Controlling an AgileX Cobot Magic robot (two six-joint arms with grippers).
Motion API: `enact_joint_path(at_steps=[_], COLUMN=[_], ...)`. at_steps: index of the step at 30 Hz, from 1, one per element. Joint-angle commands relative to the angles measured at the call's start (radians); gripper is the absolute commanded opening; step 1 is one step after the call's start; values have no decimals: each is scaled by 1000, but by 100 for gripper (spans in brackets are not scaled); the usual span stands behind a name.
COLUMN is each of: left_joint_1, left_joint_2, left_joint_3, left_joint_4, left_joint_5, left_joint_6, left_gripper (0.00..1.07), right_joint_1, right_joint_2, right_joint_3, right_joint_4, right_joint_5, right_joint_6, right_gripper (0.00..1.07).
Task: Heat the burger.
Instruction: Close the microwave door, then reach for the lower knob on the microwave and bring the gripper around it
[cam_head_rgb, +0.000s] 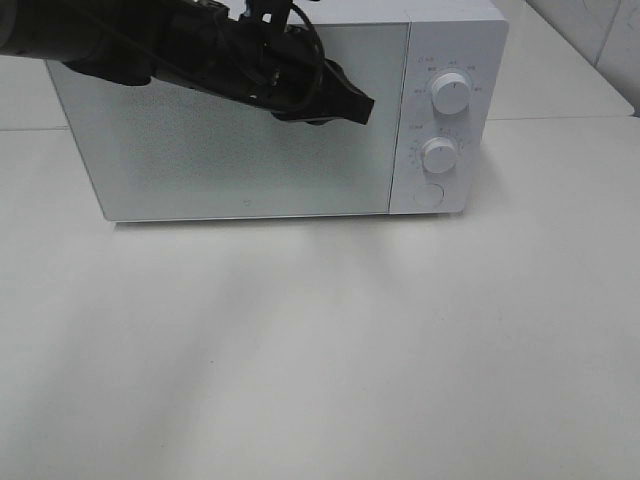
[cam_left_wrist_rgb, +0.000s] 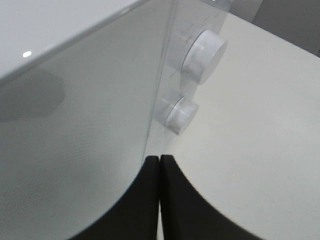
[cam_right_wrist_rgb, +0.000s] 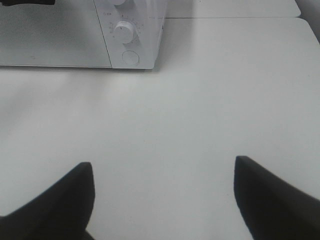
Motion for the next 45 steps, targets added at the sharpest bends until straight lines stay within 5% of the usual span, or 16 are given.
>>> enact_joint_path(at_steps=[1, 9, 15, 17, 18, 19, 20, 22, 23, 24, 26, 27, 29, 30, 40, 45], left_joint_1=[21, -18, -22, -22, -22, -22, -22, -22, -22, -19, -17, -16, -13, -3, 121, 272], left_joint_2=[23, 26, 23, 1, 1, -18, -18, -55, -55, -82, -97, -127, -140, -166, -292, -398], left_joint_3=[-58, -61, -61, -61, -61, -61, -61, -61, -61, -61, -61, -61, -61, -61, -61, -61], left_joint_4=[-2, 1, 113, 287, 287, 416, 416, 621, 621, 739, 796, 890, 931, 983, 1040, 1122], left_joint_5=[-168, -59, 143, 204, 204, 227, 227, 268, 268, 307, 333, 381, 404, 449, 718, 803], left_joint_6=[59, 39, -81, -208, -208, -327, -327, -525, -525, -659, -732, -851, -909, -1001, -1163, -1249], left_gripper=[0, 0, 0, 0, 0, 0, 0, 0, 0, 0, 0, 0, 0, 0, 0, 0], right_joint_1=[-1, -1, -1, -1, -1, -1, -1, -1, -1, -1, -1, -1, -1, -1, -1, -1], right_joint_2=[-6, -6, -6, -6, -6, -6, -6, -6, -6, -6, -6, -6, -6, -6, -6, -6], right_joint_3=[1, 1, 1, 1, 1, 1, 1, 1, 1, 1, 1, 1, 1, 1, 1, 1], right_joint_4=[0, 0, 0, 0, 0, 0, 0, 0, 0, 0, 0, 0, 0, 0, 0, 0], right_joint_5=[-12, -12, -12, -12, -12, -12, -12, -12, -12, -12, -12, -12, -12, -12, -12, -12], right_joint_6=[0, 0, 0, 0, 0, 0, 0, 0, 0, 0, 0, 0, 0, 0, 0, 0], right_gripper=[74, 74, 74, 74, 74, 74, 74, 74, 74, 74, 74, 74, 74, 74, 74, 74])
